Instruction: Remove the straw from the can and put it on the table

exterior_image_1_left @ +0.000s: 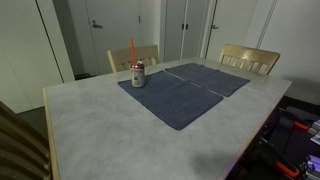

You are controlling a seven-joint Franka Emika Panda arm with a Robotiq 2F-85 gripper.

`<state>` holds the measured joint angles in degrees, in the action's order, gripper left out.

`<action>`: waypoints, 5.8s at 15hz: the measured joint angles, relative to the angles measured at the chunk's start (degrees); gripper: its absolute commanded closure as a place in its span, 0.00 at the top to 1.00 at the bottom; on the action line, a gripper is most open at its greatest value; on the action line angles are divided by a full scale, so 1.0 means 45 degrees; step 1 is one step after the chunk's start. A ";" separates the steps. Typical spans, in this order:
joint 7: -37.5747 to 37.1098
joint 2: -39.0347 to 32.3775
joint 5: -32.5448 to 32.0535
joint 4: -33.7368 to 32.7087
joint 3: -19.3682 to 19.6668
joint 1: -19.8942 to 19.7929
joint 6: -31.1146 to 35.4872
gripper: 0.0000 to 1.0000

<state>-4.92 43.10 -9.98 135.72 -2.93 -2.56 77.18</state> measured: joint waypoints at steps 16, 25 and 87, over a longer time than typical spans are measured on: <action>0.0953 -0.2621 -0.1378 -0.2324 -0.0356 0.1236 0.0573 1.00; 0.4228 -0.4075 0.0691 -0.3374 0.0756 0.1748 0.5041 1.00; 0.8669 -2.1099 0.0771 -1.9864 -0.1263 0.3121 0.3922 1.00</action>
<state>34.09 -51.84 -6.51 46.33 -8.62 11.48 94.83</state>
